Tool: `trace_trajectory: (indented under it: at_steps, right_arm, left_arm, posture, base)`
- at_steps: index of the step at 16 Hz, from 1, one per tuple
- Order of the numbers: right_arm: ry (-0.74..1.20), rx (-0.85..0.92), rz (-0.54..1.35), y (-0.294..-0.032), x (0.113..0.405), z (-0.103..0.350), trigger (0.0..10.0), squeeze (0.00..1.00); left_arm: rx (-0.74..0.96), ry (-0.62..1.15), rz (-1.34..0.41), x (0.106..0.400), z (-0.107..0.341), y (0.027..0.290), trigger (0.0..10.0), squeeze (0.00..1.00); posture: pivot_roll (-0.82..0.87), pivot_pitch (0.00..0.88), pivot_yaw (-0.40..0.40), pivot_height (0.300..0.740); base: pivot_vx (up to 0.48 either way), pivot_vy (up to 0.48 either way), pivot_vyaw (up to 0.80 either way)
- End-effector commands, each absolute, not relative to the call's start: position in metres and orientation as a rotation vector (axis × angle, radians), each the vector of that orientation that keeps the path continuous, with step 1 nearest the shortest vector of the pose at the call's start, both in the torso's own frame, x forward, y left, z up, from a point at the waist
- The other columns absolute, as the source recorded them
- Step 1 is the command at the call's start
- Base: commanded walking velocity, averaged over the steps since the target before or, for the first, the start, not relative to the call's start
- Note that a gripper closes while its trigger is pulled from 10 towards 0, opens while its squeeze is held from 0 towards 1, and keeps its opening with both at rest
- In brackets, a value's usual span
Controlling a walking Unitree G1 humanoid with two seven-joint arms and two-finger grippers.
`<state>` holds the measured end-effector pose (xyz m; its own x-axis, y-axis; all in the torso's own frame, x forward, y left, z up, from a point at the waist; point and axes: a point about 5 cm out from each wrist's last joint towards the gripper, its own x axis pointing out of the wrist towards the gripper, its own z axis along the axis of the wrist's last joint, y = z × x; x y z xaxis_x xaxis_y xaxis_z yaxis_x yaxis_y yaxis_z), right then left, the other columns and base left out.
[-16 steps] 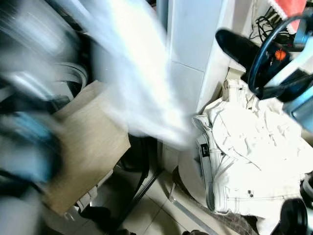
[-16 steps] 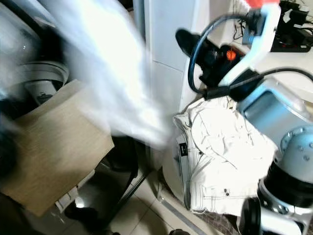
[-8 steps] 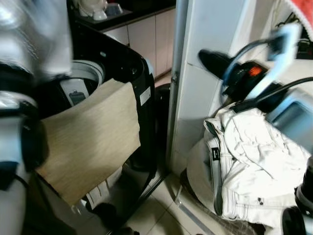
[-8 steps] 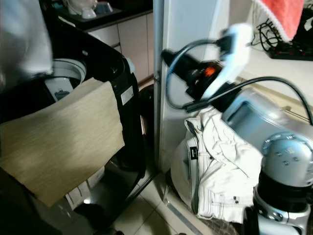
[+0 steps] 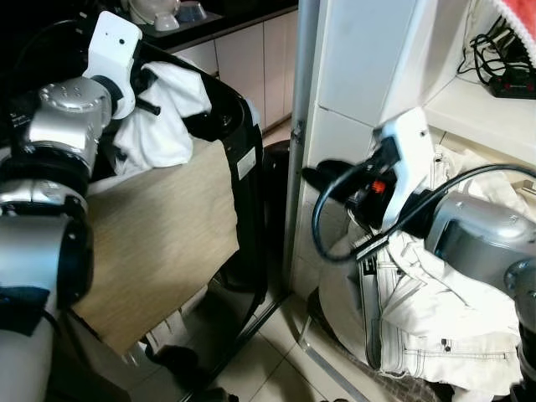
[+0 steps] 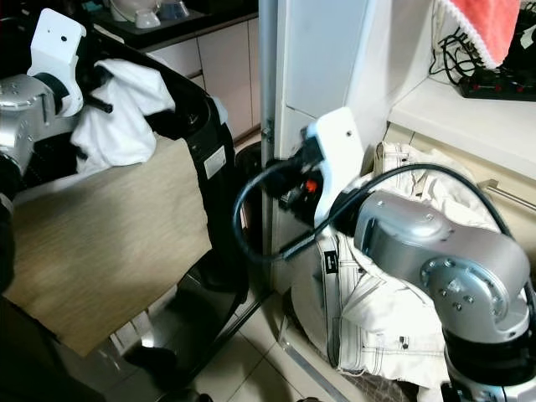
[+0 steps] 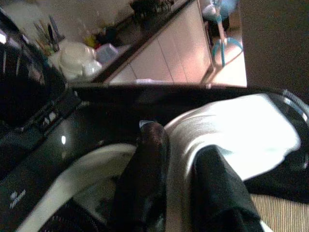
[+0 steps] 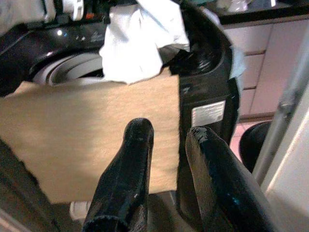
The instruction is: Clothes washing
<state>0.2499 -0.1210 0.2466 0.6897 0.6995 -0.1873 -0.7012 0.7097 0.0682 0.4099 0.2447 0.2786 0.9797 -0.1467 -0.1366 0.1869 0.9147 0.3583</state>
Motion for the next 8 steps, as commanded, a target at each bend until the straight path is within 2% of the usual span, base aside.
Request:
trace_trajectory:
  at_steps: [1, 4, 8]
  right_arm:
    - [0.202, -0.045, 0.786, -0.12, 0.248, 0.247, 10.0, 0.0]
    - [0.217, -0.054, 0.73, -0.126, 0.253, 0.244, 10.0, 0.0]
    - [0.239, -0.037, 0.64, -0.136, 0.262, 0.239, 10.0, 0.0]
  left_arm:
    - [0.399, 0.147, -0.173, 0.409, 0.28, 0.248, 10.0, 1.0]
    - [0.439, 0.136, -0.101, 0.409, 0.282, 0.256, 10.0, 1.0]
    - [0.421, 0.149, -0.146, 0.409, 0.282, 0.252, 10.0, 1.0]
  posture:
    - [-0.12, 0.0, 0.082, 0.74]
    - [-0.12, 0.0, 0.083, 0.74]
    - [-0.11, 0.0, 0.078, 0.74]
  base:
    - [0.0, 0.0, 0.0]
    - [0.0, 0.0, 0.0]
    - [0.0, 0.0, 0.0]
